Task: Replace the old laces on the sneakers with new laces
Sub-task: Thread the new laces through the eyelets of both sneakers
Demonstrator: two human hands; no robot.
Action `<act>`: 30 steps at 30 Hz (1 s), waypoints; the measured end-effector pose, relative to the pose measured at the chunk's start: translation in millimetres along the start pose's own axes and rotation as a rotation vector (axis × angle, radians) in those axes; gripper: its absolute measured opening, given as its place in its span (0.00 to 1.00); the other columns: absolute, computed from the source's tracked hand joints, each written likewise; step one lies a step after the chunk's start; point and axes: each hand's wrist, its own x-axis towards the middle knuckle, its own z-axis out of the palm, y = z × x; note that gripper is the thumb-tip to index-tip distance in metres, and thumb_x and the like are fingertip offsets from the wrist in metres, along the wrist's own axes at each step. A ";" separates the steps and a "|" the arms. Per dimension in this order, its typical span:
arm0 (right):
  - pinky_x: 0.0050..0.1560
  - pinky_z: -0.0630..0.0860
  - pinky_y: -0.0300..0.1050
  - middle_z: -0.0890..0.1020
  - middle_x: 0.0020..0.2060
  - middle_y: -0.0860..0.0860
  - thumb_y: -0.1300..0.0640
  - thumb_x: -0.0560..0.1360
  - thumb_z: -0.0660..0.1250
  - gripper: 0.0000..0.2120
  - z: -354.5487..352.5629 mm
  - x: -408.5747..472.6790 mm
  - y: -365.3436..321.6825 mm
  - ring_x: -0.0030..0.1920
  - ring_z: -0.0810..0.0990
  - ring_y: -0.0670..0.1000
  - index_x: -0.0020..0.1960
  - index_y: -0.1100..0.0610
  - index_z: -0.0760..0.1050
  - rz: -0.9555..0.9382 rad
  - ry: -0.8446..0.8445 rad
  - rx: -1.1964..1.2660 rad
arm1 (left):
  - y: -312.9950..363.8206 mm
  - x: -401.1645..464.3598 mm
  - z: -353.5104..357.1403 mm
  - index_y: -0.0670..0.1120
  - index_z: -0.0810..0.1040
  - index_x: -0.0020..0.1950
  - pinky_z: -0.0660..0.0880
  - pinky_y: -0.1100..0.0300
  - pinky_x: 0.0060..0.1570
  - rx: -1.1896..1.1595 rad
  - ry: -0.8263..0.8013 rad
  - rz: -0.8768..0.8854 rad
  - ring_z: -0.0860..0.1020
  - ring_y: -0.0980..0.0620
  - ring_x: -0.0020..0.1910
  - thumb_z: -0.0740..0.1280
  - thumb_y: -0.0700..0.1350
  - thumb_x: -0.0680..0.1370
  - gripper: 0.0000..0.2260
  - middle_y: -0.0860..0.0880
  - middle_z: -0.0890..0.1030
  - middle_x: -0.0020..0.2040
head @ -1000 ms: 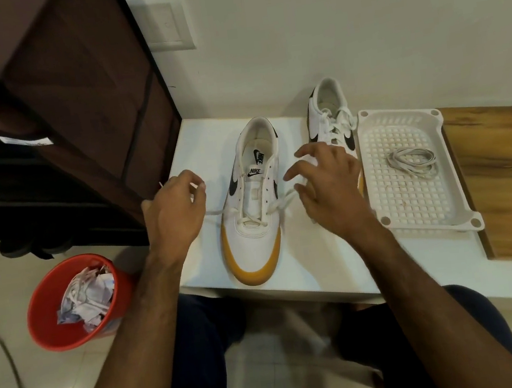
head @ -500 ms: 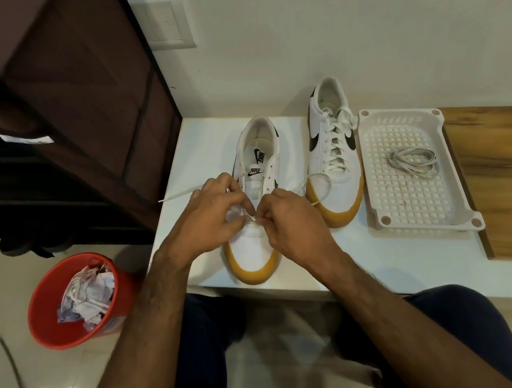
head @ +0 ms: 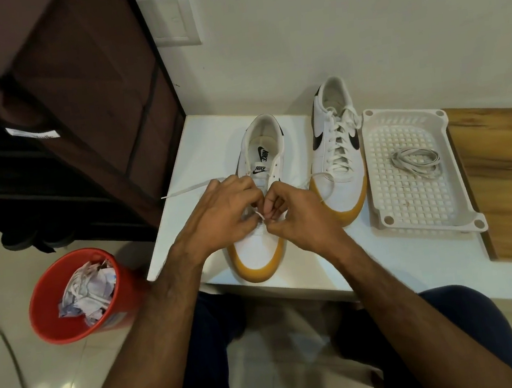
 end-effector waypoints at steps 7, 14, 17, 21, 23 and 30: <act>0.44 0.79 0.37 0.81 0.41 0.47 0.67 0.71 0.76 0.12 -11.2 1.2 10.1 0.43 0.80 0.45 0.48 0.57 0.76 0.001 -0.095 -0.030 | -6.4 -0.5 -1.2 0.53 0.79 0.48 0.61 0.55 0.51 -0.081 -0.055 -0.005 0.70 0.55 0.52 0.68 0.49 0.72 0.06 0.56 0.74 0.49; 0.46 0.79 0.34 0.82 0.42 0.45 0.65 0.72 0.76 0.10 -13.3 2.4 14.5 0.45 0.81 0.44 0.48 0.55 0.79 0.021 -0.089 -0.122 | -5.6 0.5 -8.4 0.51 0.81 0.44 0.62 0.56 0.48 -0.024 -0.006 0.044 0.75 0.53 0.46 0.75 0.46 0.73 0.05 0.57 0.80 0.42; 0.43 0.77 0.30 0.83 0.42 0.47 0.65 0.72 0.75 0.08 -13.0 3.0 14.8 0.44 0.81 0.44 0.49 0.56 0.80 0.031 -0.093 -0.124 | -4.5 1.4 -10.5 0.51 0.80 0.43 0.65 0.54 0.47 0.055 -0.004 0.067 0.77 0.51 0.43 0.78 0.44 0.71 0.07 0.55 0.81 0.40; 0.42 0.76 0.31 0.82 0.41 0.45 0.65 0.73 0.75 0.09 -12.4 3.3 16.5 0.43 0.80 0.43 0.47 0.54 0.79 0.039 -0.105 -0.122 | -1.9 2.4 -10.4 0.51 0.78 0.43 0.62 0.55 0.45 0.088 0.017 0.091 0.73 0.51 0.44 0.76 0.44 0.72 0.08 0.55 0.78 0.42; 0.43 0.77 0.32 0.82 0.41 0.45 0.65 0.73 0.73 0.08 -11.8 3.3 16.1 0.43 0.80 0.43 0.48 0.54 0.80 0.033 -0.101 -0.130 | -4.5 0.8 -10.6 0.52 0.77 0.44 0.61 0.56 0.46 0.076 0.021 0.077 0.72 0.52 0.47 0.75 0.46 0.73 0.07 0.55 0.75 0.46; 0.47 0.81 0.45 0.82 0.42 0.46 0.63 0.74 0.70 0.07 -6.8 2.3 12.3 0.43 0.81 0.45 0.50 0.54 0.82 -0.034 -0.069 -0.184 | -19.5 -9.2 -8.9 0.51 0.76 0.48 0.77 0.58 0.43 -0.300 0.097 -0.256 0.78 0.54 0.44 0.71 0.43 0.78 0.05 0.55 0.75 0.50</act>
